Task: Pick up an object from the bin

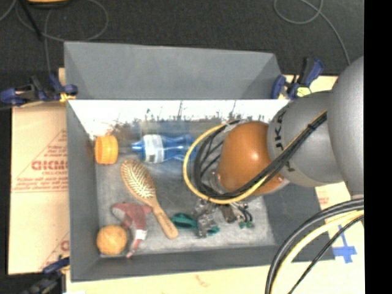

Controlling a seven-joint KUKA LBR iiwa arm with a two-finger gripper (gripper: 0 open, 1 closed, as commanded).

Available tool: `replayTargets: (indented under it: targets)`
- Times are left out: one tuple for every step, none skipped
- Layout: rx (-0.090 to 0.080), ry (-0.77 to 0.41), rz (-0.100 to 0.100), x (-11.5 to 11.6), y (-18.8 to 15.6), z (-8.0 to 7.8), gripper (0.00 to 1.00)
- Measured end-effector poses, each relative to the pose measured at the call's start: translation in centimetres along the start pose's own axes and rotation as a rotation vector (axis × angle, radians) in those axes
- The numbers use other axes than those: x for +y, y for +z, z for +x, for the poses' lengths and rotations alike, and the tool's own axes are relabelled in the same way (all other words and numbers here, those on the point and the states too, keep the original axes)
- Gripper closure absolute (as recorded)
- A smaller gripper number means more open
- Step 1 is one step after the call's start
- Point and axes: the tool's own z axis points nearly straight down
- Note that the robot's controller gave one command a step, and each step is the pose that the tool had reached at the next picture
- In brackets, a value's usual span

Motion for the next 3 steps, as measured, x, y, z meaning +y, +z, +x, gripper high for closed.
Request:
replayTargets:
  targets:
    - [0.000, 0.000, 0.000, 0.0, 0.0, 0.0, 1.00]
    - [0.012, -0.069, 0.000, 1.4, -2.4, -1.0, 1.00]
    - [0.005, -0.126, -0.001, 1.2, -25.1, 1.4, 1.00]
